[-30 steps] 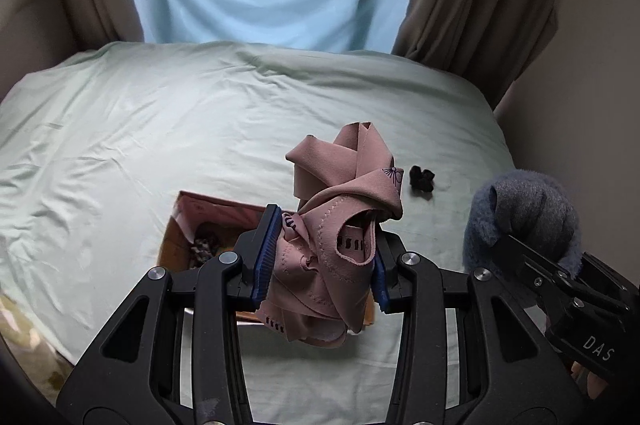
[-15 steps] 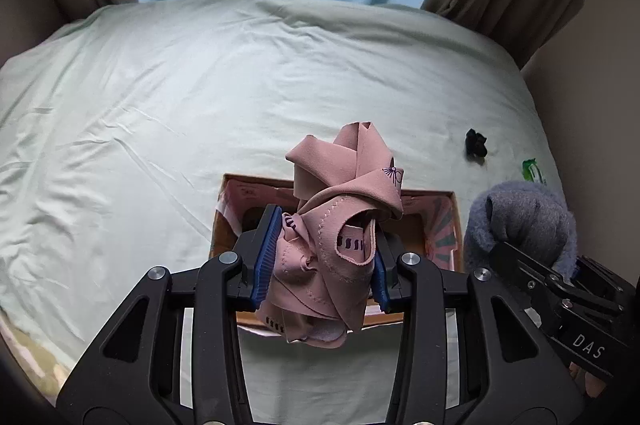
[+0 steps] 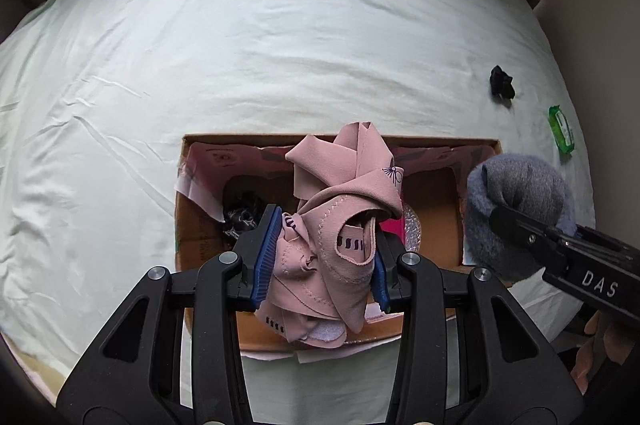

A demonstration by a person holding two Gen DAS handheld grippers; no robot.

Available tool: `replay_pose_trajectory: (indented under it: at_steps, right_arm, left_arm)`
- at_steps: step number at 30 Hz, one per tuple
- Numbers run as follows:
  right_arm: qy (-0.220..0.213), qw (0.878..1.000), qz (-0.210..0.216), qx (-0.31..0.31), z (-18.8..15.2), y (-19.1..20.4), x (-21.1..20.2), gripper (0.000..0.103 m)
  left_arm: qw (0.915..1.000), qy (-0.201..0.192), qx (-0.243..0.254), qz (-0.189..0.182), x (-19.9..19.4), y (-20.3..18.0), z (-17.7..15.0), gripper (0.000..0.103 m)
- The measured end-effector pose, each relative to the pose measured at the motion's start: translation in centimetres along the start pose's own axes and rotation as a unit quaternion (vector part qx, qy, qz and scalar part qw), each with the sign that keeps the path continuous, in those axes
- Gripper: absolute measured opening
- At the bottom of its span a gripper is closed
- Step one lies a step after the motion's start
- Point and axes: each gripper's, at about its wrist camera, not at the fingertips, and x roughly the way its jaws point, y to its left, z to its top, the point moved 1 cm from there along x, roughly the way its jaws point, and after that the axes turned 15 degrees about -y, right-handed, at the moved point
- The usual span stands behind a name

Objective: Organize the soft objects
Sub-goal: 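Carry the pink sock and grey sock over the box with both tools, then open both tools to drop the socks into the box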

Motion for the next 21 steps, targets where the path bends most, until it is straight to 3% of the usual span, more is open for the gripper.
replay_pose_trajectory:
  at_steps: [10,11,13,14,15,16,21]
  right_arm:
    - [0.043,0.999,-0.018,0.026,0.5,-1.7,4.3,0.054]
    - [0.046,0.998,-0.019,0.030,0.5,-1.9,4.5,0.057]
    - [0.053,0.998,-0.022,0.041,0.5,-2.3,5.0,0.066]
    - [0.054,0.997,-0.025,0.042,0.5,-2.3,5.1,0.078]
    - [0.052,0.998,-0.029,0.037,0.4,-2.2,5.2,0.094]
    - [0.048,0.998,-0.032,0.033,0.5,-2.2,5.2,0.098]
    - [0.034,0.999,-0.021,0.034,0.5,-2.2,4.7,0.099]
  left_arm:
    - [0.9986,0.034,0.040,0.003,3.3,-0.3,-0.3,0.036]
    - [0.9986,0.035,0.041,-0.001,3.4,-0.4,-0.2,0.040]
    - [0.9978,0.044,0.048,-0.015,3.7,-0.8,-0.1,0.074]
    - [0.9972,0.048,0.057,-0.008,3.8,-1.0,-0.2,0.103]
    - [0.9968,0.045,0.065,-0.001,3.7,-1.1,-0.2,0.103]
    - [0.9961,0.047,0.075,0.004,3.7,-1.2,-0.4,0.103]
    - [0.9956,0.056,0.075,0.009,2.9,-0.6,-1.1,0.103]
